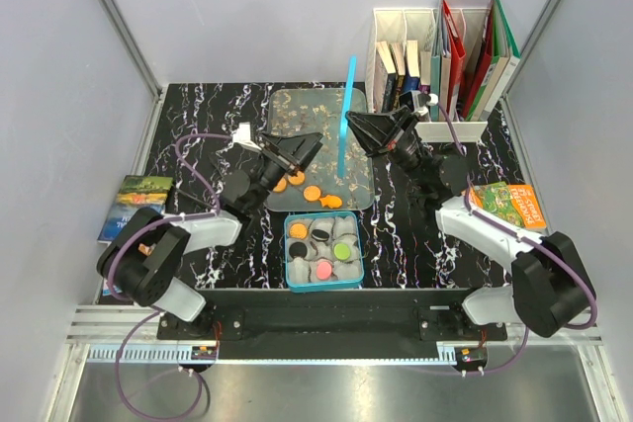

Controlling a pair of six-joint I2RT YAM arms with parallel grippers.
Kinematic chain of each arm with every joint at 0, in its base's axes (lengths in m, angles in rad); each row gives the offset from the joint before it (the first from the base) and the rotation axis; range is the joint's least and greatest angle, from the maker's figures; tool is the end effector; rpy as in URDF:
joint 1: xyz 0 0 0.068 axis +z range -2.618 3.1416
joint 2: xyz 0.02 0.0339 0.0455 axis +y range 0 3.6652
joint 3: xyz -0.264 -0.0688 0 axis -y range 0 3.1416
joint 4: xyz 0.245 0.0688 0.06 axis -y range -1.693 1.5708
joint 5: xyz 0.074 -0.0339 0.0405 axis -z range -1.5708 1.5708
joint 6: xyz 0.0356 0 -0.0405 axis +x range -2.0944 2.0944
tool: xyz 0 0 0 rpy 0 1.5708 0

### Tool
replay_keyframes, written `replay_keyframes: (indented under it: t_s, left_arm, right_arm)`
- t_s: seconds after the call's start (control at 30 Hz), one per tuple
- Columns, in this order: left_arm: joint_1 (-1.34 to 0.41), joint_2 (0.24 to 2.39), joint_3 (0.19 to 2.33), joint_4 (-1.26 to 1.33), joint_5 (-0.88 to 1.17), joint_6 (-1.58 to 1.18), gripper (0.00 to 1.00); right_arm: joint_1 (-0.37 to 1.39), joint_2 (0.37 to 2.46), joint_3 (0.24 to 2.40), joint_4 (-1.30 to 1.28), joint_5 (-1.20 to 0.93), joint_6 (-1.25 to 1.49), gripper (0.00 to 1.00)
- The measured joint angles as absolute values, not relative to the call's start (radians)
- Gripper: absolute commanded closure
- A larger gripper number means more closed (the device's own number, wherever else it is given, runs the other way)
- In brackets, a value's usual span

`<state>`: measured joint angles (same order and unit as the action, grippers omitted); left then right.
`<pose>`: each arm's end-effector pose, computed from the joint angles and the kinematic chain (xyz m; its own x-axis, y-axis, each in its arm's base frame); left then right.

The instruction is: Pack the cookies

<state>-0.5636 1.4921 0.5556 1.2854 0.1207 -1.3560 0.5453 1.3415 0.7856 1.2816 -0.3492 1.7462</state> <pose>0.2475 -0.1615 0.2523 -0.5500 -0.7998 -0.2405 0.4158 -0.0125 -0.9094 0.2332 0.1557 0.3636 -0.7944 0.6003 -0.0931 -0.4355 -0.4560 0.7762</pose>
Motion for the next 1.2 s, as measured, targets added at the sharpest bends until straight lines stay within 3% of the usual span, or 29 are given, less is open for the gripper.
replay_keyframes:
  t_s: [0.77,1.07,1.2]
  left_arm:
    - [-0.682,1.679,0.752,1.28,0.075,-1.465,0.08]
    - [-0.688,1.682,0.777,1.282,0.071,-1.483,0.16]
    - [-0.673,1.672,0.763,1.282,0.071,-1.485,0.26]
  right_arm:
    - [0.545,1.317,0.781,1.284,-0.349,1.745,1.0]
    - [0.545,1.297,0.75,1.286,-0.348,1.739,1.0]
    - [0.545,1.272,0.724,1.286,-0.348,1.731,1.0]
